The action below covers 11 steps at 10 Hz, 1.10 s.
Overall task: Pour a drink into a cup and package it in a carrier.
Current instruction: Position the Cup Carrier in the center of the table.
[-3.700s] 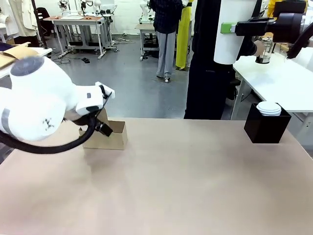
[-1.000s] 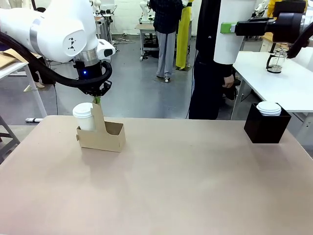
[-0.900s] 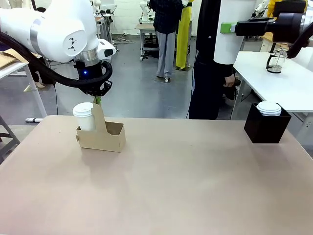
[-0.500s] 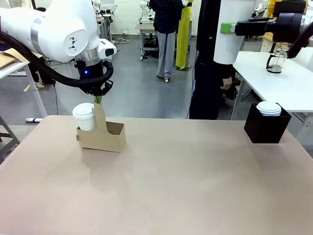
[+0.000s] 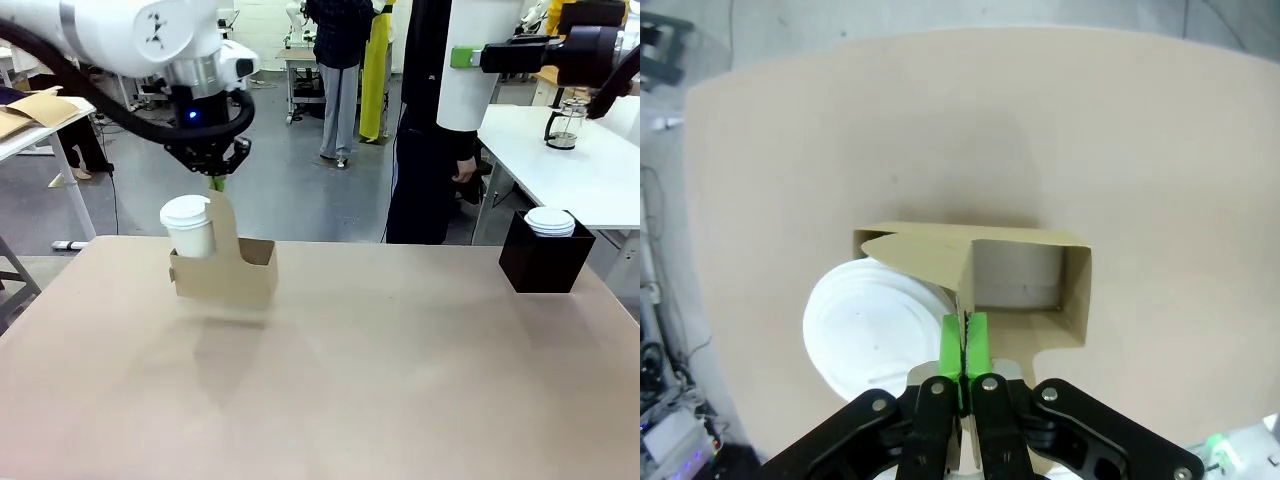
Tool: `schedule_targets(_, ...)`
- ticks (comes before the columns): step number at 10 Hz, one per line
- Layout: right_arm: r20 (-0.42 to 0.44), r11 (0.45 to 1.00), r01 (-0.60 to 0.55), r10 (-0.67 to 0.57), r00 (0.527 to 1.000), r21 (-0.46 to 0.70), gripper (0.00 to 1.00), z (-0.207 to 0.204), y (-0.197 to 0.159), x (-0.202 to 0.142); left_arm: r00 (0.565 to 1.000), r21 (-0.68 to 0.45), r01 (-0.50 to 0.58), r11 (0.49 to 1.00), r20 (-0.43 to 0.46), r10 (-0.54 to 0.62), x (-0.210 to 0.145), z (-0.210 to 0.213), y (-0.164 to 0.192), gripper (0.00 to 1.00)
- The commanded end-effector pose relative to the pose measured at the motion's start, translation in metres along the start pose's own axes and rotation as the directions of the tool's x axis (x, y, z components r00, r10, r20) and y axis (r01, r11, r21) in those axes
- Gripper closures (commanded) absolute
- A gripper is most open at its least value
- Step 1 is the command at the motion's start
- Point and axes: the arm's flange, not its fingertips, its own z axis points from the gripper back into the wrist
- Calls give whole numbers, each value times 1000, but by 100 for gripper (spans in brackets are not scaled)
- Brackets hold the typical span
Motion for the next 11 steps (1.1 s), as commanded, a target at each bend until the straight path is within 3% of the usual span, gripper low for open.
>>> schedule_targets(1, 30, 1000, 3, -3, 1000, 0, 20, -2, 1, 4, 999, 24, -32, 999, 12, 31, -15, 27, -35, 98)
schedule_targets(3, 30, 1000, 3, -3, 1000, 0, 20, -2, 1, 4, 1000, 6, -21, 1000, 18, 20, -47, 48, -85, 98)
schedule_targets(5, 30, 1000, 3, -3, 1000, 0, 20, -2, 1, 4, 996, 45, -83, 996, 32, 82, -72, 47, -124, 98)
schedule_targets(7, 30, 1000, 3, -3, 1000, 0, 20, -2, 1, 4, 993, 16, -115, 993, 18, 115, -96, 32, -155, 98)
schedule_targets(11, 30, 1000, 3, -3, 1000, 0, 20, -2, 1, 4, 990, 7, -119, 993, 78, 118, -131, 8, -193, 98)
